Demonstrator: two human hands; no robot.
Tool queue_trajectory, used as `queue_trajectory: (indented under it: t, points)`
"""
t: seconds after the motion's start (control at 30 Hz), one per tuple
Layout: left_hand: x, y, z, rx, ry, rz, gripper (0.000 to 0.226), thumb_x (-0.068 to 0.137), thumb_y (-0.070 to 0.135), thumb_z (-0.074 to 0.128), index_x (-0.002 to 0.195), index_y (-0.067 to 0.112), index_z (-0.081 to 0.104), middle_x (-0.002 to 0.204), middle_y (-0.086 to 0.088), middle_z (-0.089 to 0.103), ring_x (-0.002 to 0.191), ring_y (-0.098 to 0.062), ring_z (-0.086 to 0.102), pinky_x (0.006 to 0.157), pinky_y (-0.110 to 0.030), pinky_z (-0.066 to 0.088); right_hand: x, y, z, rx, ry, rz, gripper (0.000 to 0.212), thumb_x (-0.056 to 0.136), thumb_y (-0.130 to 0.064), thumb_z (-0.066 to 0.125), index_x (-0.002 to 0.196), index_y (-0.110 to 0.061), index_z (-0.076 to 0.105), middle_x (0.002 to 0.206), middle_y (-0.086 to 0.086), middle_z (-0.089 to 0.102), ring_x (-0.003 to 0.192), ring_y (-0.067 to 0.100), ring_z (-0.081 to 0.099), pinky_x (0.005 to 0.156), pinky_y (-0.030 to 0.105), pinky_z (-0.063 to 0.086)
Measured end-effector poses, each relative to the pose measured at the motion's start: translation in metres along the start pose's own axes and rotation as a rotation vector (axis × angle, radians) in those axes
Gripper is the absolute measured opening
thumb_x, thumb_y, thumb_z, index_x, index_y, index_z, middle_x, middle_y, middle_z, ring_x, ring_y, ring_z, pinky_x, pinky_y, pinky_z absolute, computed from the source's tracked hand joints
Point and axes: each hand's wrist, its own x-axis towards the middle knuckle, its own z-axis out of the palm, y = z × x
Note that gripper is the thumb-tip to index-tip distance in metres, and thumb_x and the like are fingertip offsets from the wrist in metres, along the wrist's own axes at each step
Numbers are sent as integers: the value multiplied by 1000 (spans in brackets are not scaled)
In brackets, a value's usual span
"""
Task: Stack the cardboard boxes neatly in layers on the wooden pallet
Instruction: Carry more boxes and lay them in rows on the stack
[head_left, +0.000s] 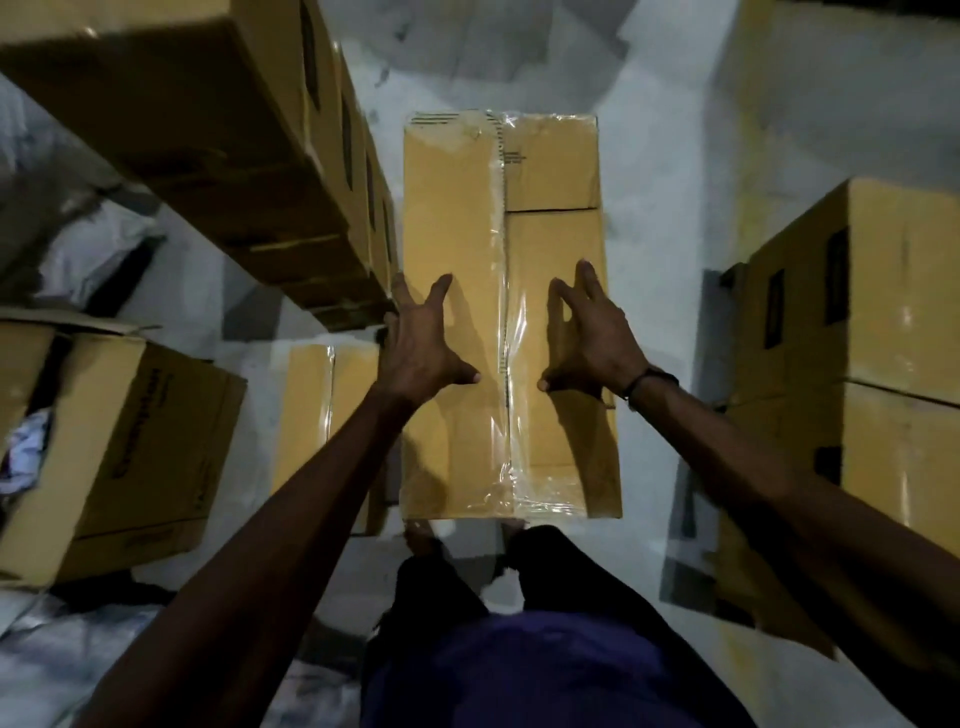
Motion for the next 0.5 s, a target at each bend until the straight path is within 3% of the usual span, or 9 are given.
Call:
queue_trajectory:
  t: [0.17, 0.5]
  points:
    - [-39, 43, -34, 11, 24, 56, 135, 49, 30, 103, 160, 33, 27, 168, -13, -2, 145, -44, 33, 108, -48, 46, -55, -8, -43, 18, 84, 29, 151, 37, -46, 104, 162, -20, 23, 172, 5, -8, 157, 33, 10, 122, 56, 28]
    - [-114, 120, -29, 42, -51, 352, 127, 51, 21, 103, 157, 30, 34, 165, -12, 5, 133, -45, 45, 105, -50, 50, -199, 21, -67, 65, 328, 299, 147, 39, -44, 103, 161, -23, 23, 172, 3, -9, 158, 28, 1, 125, 57, 22]
